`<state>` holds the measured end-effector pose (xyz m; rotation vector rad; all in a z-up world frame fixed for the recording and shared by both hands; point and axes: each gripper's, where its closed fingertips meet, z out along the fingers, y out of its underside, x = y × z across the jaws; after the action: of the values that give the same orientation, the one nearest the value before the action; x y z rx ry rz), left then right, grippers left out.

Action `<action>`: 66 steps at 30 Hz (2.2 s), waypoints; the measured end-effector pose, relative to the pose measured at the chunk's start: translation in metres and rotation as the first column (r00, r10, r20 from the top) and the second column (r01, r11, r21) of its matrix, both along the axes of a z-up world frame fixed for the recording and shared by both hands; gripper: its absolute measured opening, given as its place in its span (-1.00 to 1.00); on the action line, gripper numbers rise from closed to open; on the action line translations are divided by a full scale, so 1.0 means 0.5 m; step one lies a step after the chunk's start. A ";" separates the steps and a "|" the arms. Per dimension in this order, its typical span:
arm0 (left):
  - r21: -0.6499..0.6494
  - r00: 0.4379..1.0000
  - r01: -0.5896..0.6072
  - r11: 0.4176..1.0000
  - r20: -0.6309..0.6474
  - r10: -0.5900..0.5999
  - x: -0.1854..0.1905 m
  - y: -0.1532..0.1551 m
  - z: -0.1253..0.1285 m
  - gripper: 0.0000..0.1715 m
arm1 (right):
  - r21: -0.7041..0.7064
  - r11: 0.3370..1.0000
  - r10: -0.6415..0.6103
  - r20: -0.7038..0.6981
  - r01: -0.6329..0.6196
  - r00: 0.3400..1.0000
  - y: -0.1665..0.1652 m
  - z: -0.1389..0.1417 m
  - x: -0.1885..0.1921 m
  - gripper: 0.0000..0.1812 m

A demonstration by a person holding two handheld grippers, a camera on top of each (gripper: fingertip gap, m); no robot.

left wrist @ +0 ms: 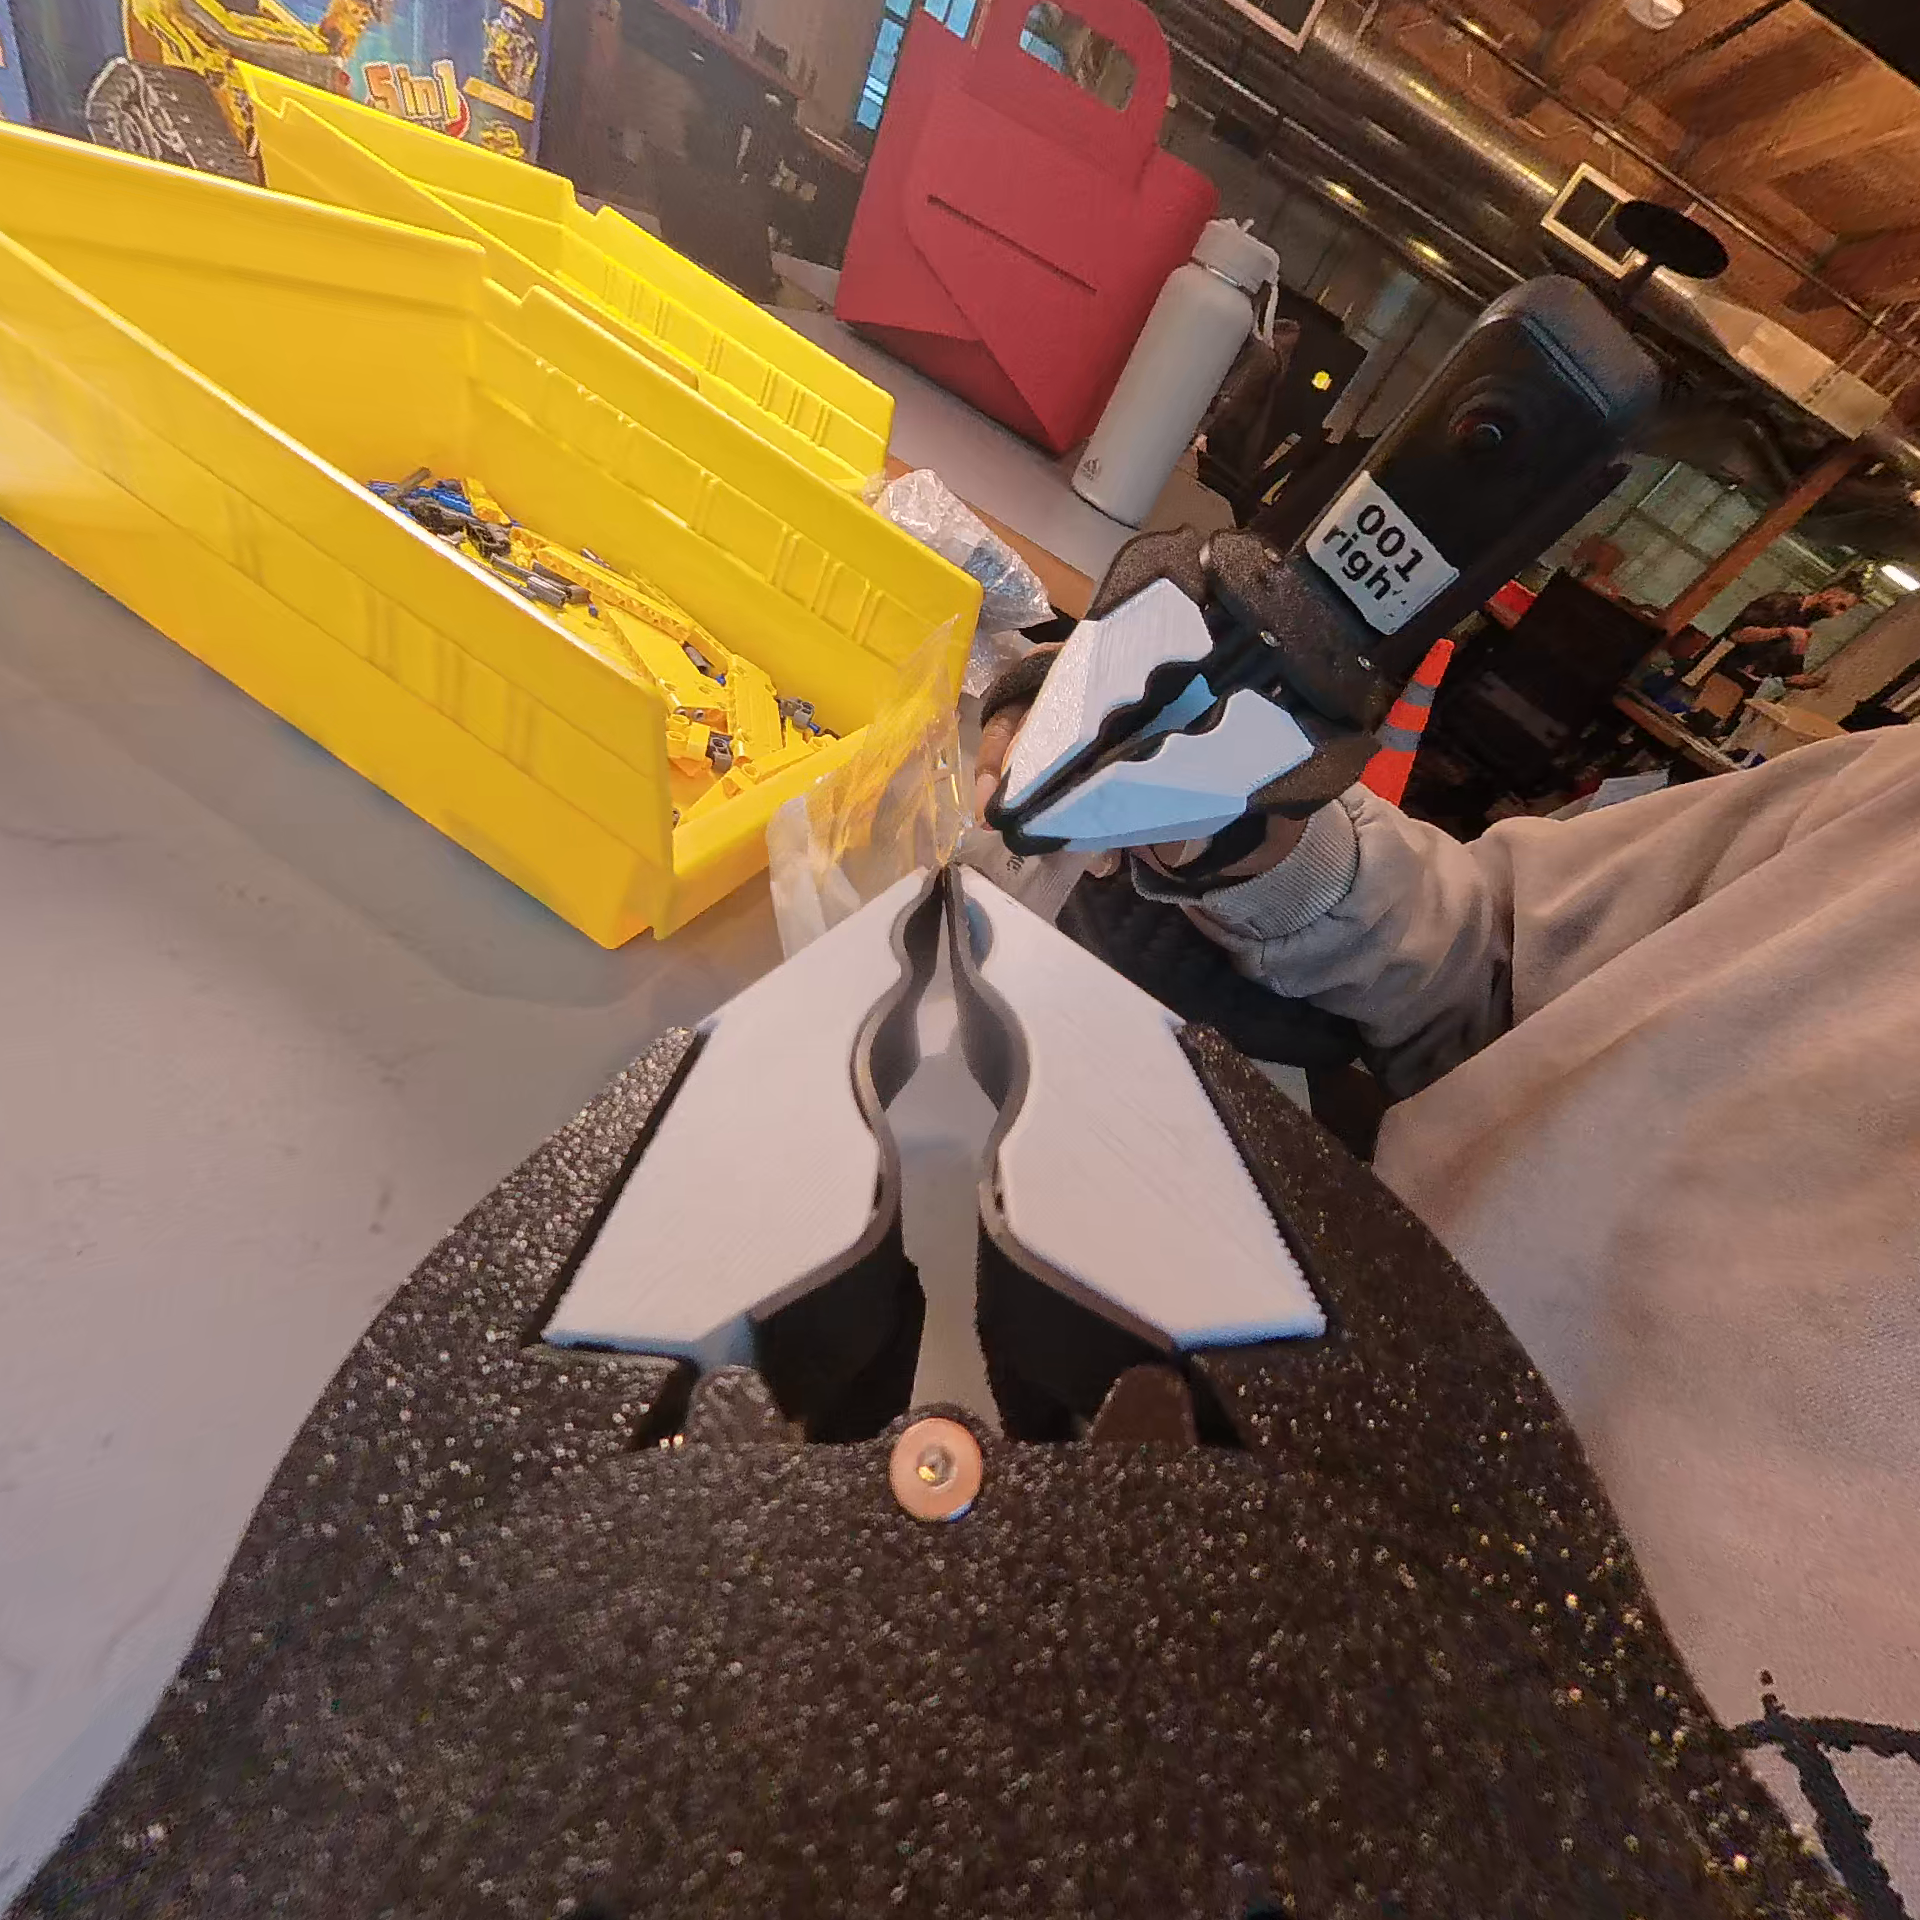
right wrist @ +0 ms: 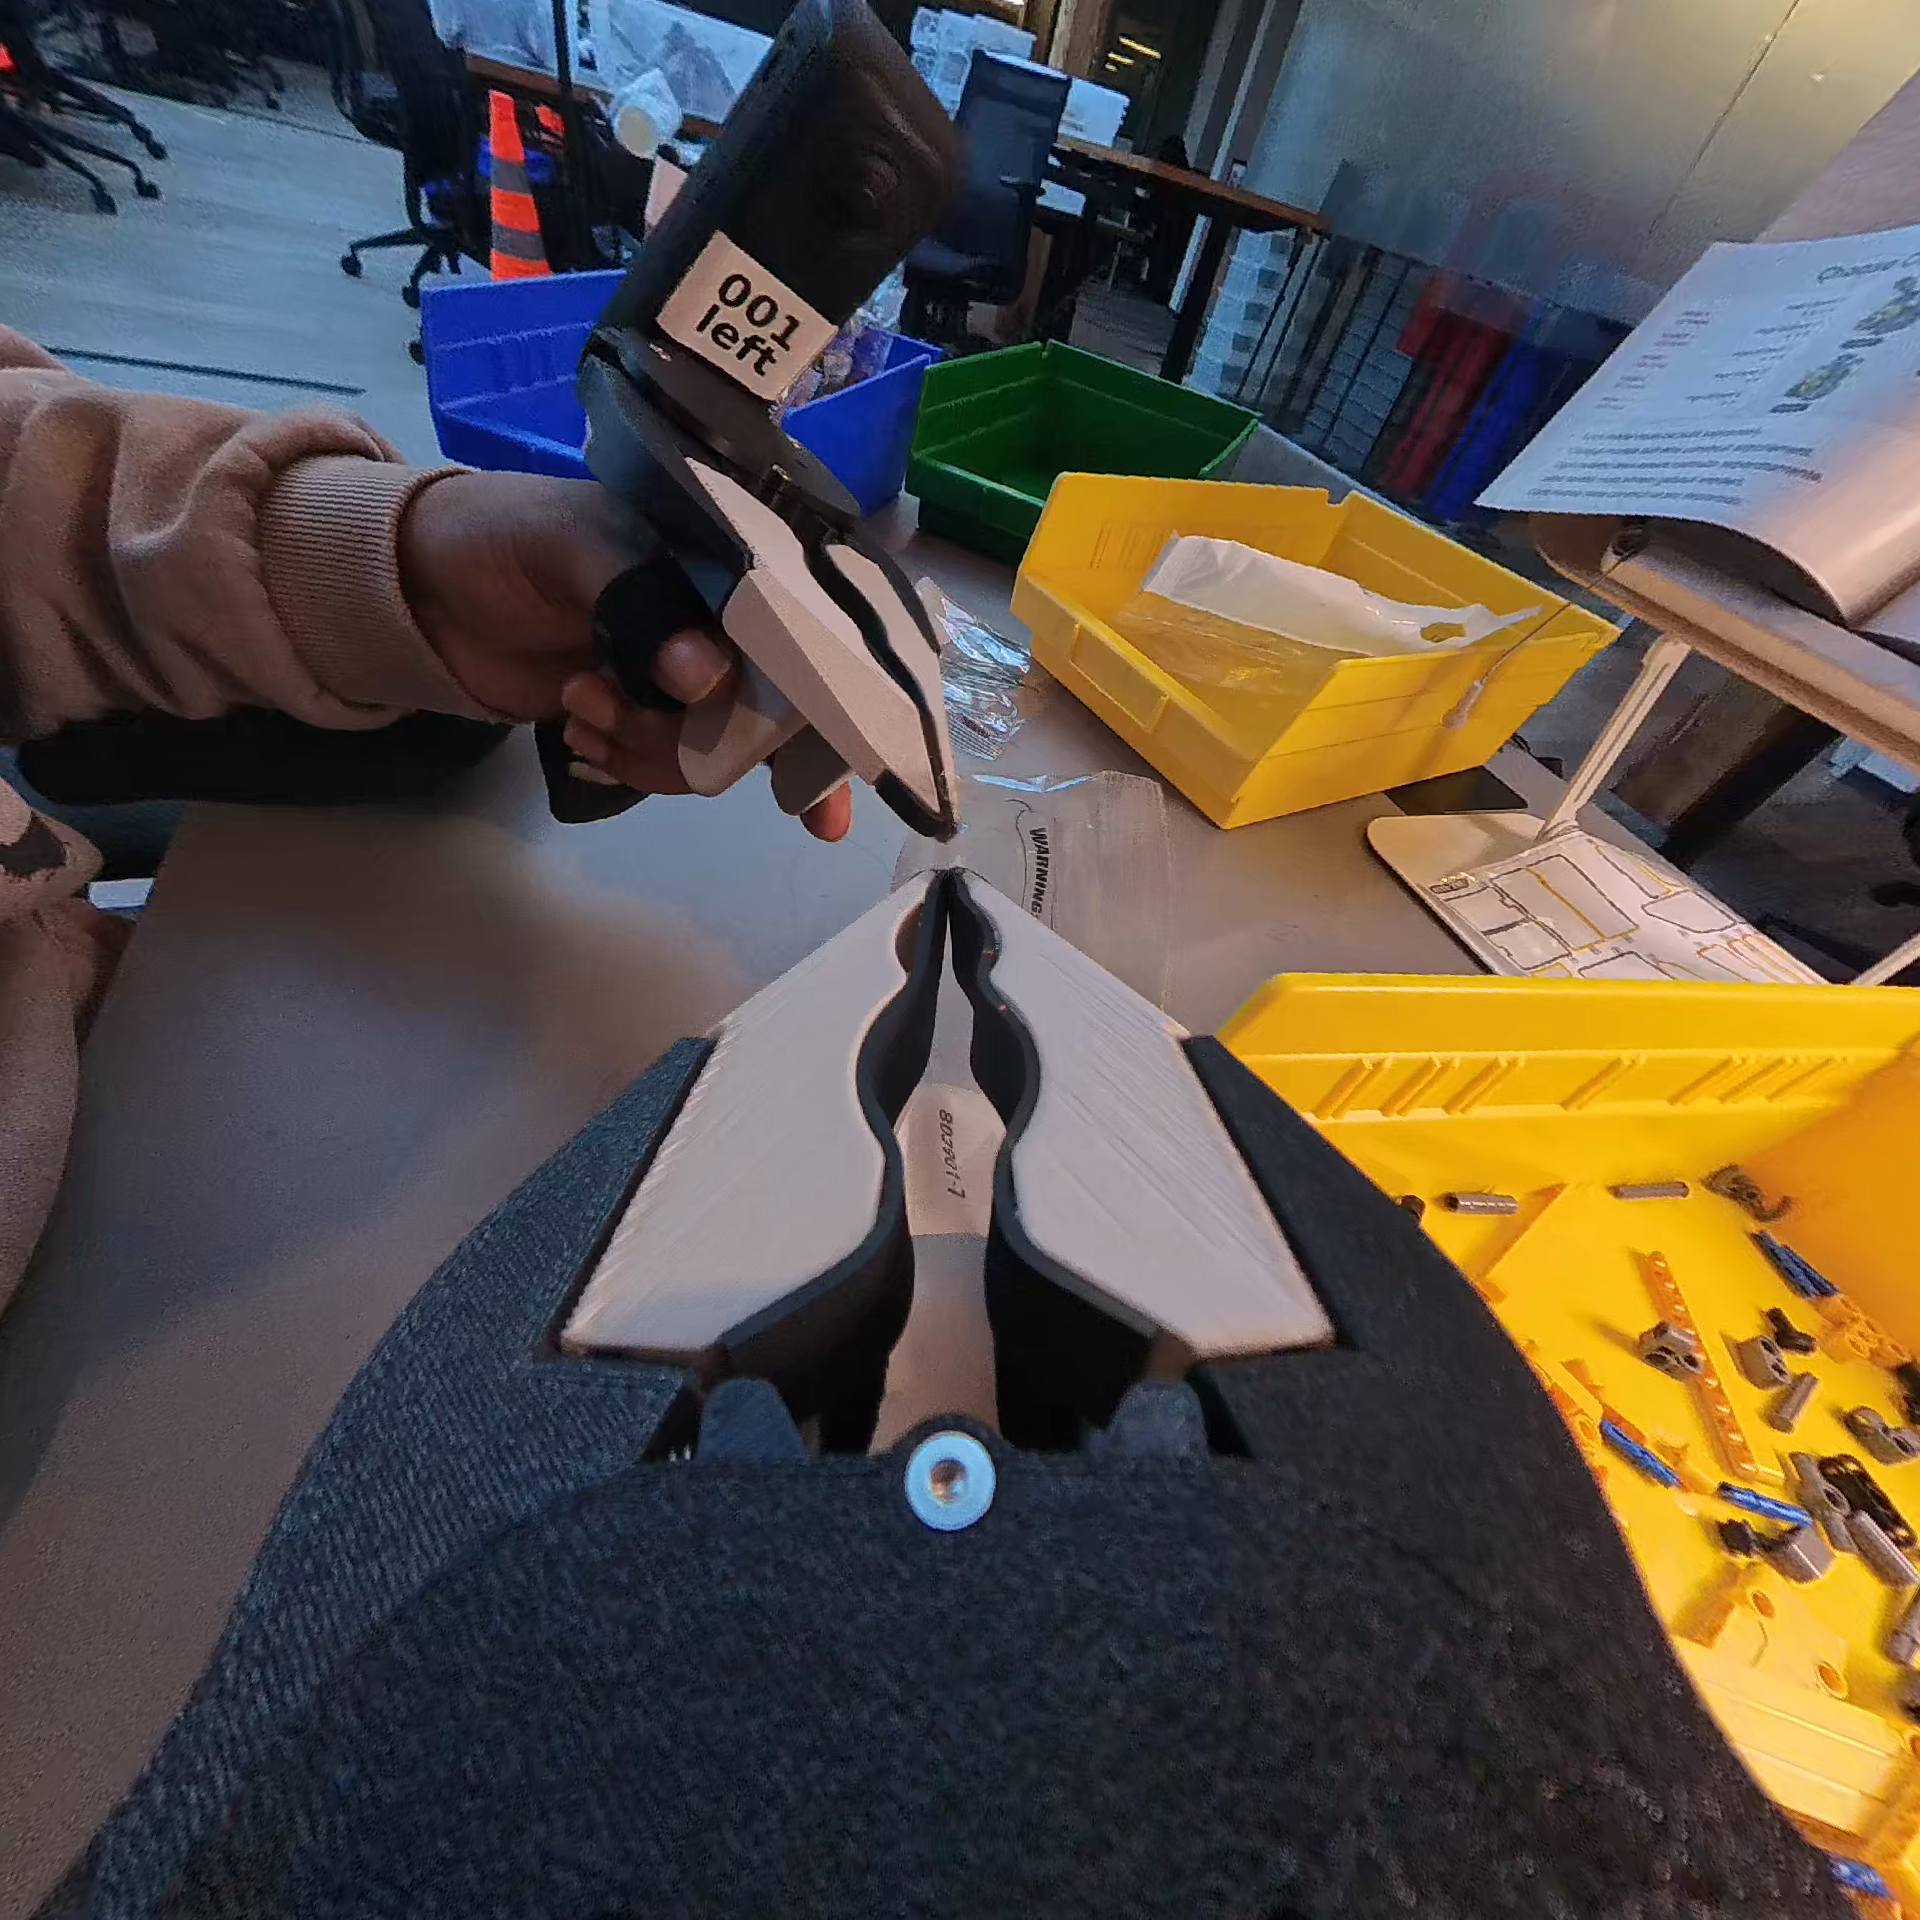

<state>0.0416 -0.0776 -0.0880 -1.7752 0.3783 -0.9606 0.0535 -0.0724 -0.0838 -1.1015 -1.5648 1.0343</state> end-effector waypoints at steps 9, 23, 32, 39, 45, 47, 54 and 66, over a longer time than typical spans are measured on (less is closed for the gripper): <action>0.021 0.994 -0.053 0.998 -0.090 0.055 -0.034 0.000 -0.009 -1.00 | -0.188 0.980 -0.063 0.038 0.069 0.997 0.054 -0.008 0.014 -1.00; 0.166 0.911 -0.064 0.984 -0.393 0.126 0.009 0.032 0.021 -1.00 | -0.254 0.967 0.025 0.089 -0.002 0.996 0.002 0.012 -0.020 -0.65; 0.196 0.897 -0.009 0.981 -0.433 0.094 0.036 0.027 0.039 -1.00 | -0.261 0.963 0.067 0.025 -0.058 0.997 0.024 0.030 0.010 -1.00; 0.161 0.876 -0.080 0.984 -0.459 0.146 -0.010 0.043 0.014 -1.00 | -0.291 0.954 -0.072 0.016 0.074 0.997 0.096 0.033 0.033 -1.00; 0.090 0.906 -0.106 0.990 -0.401 0.134 -0.030 0.049 -0.032 -1.00 | -0.180 0.980 -0.078 0.063 0.088 0.995 0.081 0.001 0.012 -1.00; 0.068 0.932 -0.102 0.992 -0.343 0.119 -0.034 0.048 -0.042 -1.00 | -0.144 0.986 -0.071 0.079 0.082 0.994 0.071 -0.009 0.004 -1.00; 0.063 0.962 -0.097 0.993 -0.250 0.110 -0.013 0.070 -0.051 -0.57 | -0.057 0.996 -0.067 0.117 0.074 0.991 0.042 -0.036 -0.021 -1.00; 0.009 0.914 -0.187 0.982 -0.366 0.177 -0.054 0.086 -0.094 -1.00 | -0.059 0.991 -0.109 0.106 0.116 0.988 0.057 -0.035 -0.008 -1.00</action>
<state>0.0148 -0.0348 -0.1348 -1.9769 0.4258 -0.5020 0.0492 -0.0437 -0.1014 -1.2906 -1.5390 0.9716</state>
